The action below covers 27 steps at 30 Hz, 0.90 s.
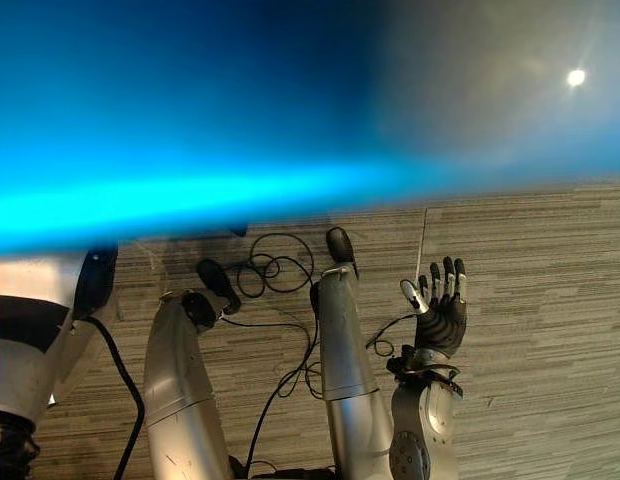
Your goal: Pick up the laundry basket with both hands and put the clothes into the washing machine.
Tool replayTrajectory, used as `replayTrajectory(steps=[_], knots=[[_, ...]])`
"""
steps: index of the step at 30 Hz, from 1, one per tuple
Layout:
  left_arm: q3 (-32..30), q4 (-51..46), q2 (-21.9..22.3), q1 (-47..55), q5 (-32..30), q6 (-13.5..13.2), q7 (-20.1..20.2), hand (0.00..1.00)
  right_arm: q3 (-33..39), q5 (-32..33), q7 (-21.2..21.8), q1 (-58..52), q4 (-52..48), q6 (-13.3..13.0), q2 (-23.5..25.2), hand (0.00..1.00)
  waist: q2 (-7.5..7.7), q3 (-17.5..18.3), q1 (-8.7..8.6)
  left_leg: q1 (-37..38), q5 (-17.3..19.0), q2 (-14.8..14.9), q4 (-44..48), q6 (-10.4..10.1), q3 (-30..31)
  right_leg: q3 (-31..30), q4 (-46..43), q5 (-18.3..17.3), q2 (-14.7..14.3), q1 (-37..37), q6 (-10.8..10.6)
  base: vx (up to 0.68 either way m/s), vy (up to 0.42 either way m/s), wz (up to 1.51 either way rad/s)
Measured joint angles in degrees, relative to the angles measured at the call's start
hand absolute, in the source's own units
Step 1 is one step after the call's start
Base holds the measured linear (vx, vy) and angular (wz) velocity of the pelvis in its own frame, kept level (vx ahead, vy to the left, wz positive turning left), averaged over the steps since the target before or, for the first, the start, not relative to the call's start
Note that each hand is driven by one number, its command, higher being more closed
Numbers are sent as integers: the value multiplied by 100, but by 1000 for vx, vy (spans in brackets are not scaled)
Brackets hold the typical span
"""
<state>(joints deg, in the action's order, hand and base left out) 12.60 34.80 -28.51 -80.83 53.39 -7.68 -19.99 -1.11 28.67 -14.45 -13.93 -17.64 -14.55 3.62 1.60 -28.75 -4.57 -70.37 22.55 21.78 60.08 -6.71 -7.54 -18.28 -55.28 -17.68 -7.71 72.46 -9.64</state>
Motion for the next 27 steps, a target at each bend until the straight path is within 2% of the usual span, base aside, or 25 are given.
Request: replayTrajectory(steps=[5, 6, 8, 10, 14, 20, 24, 27], knots=[[-225, -2283, 93, 2180, -260, -484, -31, 0, -114, -202, 94, 17, -178, -26, -1, 0, -75, -42, 60, 18, -65, -55, 4, -65, 116, 114, -185, -94, 28, 1, 34, 31, 40, 13], [-298, -2689, 297, 2708, -333, -526, -50, 0, -115, -239, 90, 80, -165, -27, 0, 0, -95, -53, 88, 28, -67, -65, 4, -70, 127, 125, -225, -123, 35, 0, 36, 39, 41, 15], [-377, -3363, 820, 3725, -897, -620, -181, 0, -105, -377, 69, 369, -56, -42, -8, 0, -121, -67, 157, 45, -73, -71, 3, -81, 142, 138, -278, -158, 37, 1, 15, 32, 37, 8], [-365, -3989, 1673, 4832, -1599, -632, -236, 0, -109, -564, 49, 862, 185, -65, -47, 0, -160, -89, 262, 70, -83, -80, 2, -97, 155, 147, -341, -183, 37, 1, 14, 28, 43, 6], [-189, -4534, 2526, 5980, -2369, -627, -72, 0, -122, -657, 53, 1774, 792, -83, -87, 0, -217, -121, 396, 87, -100, -103, 7, -130, 217, 214, -459, -237, 55, 2, 96, 27, 50, 8], [-143, -4704, 2854, 6596, -2561, -653, 394, 0, -169, -599, 91, 2805, 1622, -95, -195, 0, -277, -148, 544, 97, -122, -260, 59, -172, 322, 287, -798, -427, 176, 52, 154, 19, 30, 20], [-44, -4776, 2938, 6990, -2606, -651, 538, 0, -32, -158, 61, 3494, 2440, -151, -219, 0, -417, -147, 613, -18, -125, -414, 217, -182, 542, 432, -1122, -611, 297, 99, 220, 3, 29, 32], [158, -4960, 2906, 7246, -2599, -652, 627, 0, 292, 174, -30, 4011, 3271, -125, -485, 0, -614, -95, 742, -207, -131, -525, 394, -199, 729, 570, -1374, -734, 397, 194, 236, -25, 23, 34]])
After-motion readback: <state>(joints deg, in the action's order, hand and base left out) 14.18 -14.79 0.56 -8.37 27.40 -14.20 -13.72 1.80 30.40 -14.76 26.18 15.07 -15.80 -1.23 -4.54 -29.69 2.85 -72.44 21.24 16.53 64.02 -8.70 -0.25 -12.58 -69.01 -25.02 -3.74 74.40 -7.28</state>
